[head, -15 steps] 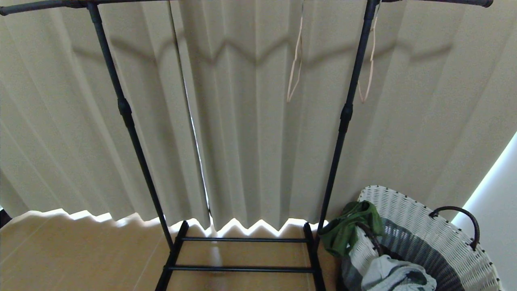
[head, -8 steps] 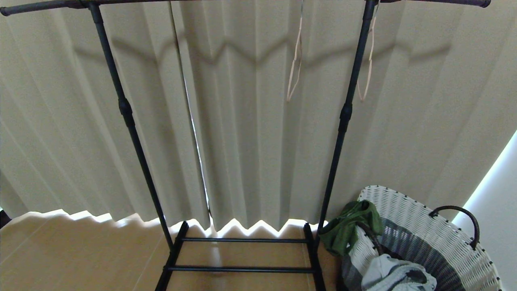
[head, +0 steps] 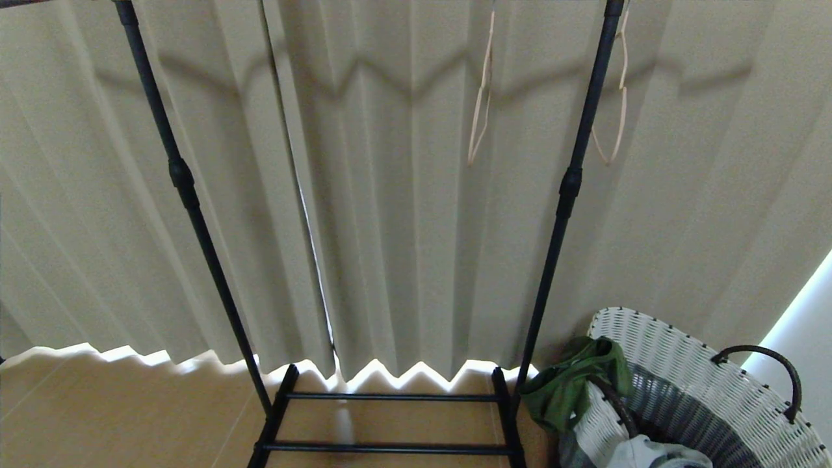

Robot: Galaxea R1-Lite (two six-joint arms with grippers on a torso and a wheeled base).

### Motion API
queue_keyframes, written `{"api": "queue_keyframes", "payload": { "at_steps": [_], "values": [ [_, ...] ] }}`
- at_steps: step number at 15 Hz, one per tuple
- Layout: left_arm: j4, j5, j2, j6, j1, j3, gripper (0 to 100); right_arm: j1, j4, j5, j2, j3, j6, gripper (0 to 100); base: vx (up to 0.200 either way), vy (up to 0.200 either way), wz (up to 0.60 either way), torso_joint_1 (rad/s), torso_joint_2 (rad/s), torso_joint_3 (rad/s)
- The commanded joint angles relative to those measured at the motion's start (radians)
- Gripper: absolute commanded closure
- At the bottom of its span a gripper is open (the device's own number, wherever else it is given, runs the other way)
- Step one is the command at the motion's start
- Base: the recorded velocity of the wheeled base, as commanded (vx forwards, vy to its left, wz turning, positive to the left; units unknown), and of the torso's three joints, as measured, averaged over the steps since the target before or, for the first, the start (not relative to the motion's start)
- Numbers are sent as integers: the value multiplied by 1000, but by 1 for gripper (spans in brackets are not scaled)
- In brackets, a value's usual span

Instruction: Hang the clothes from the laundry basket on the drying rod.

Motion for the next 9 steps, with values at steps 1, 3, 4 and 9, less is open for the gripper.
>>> {"api": "queue_keyframes", "payload": {
  "at_steps": [1,3,4,9],
  "values": [
    [0,0,0,0,0,0,0,15,10,-5,81,-44,-8,0,0,0,0,0,0,0],
    [0,0,0,0,0,0,0,16,22,-6,251,-52,-43,0,0,0,0,0,0,0],
    [0,0,0,2,0,0,0,16,20,-8,317,-52,-46,0,0,0,0,0,0,0],
    [0,0,0,5,0,0,0,7,11,-34,872,-123,-52,0,0,0,0,0,0,0]
  ]
}}
